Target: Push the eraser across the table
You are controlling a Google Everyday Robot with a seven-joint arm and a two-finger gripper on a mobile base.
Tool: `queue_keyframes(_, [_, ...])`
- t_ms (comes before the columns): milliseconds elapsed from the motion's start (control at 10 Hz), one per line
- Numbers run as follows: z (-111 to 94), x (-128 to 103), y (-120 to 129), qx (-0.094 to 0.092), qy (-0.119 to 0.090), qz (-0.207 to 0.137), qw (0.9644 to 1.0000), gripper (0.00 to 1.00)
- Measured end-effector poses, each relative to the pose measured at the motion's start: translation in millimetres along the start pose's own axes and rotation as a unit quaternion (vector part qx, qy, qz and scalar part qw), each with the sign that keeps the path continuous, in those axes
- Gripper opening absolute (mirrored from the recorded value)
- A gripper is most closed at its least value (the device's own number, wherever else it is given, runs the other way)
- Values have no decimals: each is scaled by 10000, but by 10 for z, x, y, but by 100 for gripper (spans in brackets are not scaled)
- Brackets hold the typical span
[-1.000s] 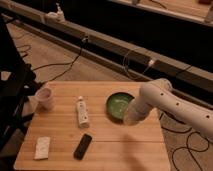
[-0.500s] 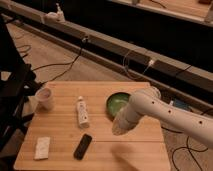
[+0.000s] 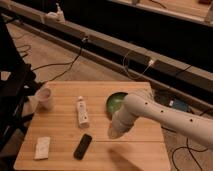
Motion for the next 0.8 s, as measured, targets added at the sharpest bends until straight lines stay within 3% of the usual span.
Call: queue_keyframes(800, [854,-286,10,-751,-389,-419,9955,0])
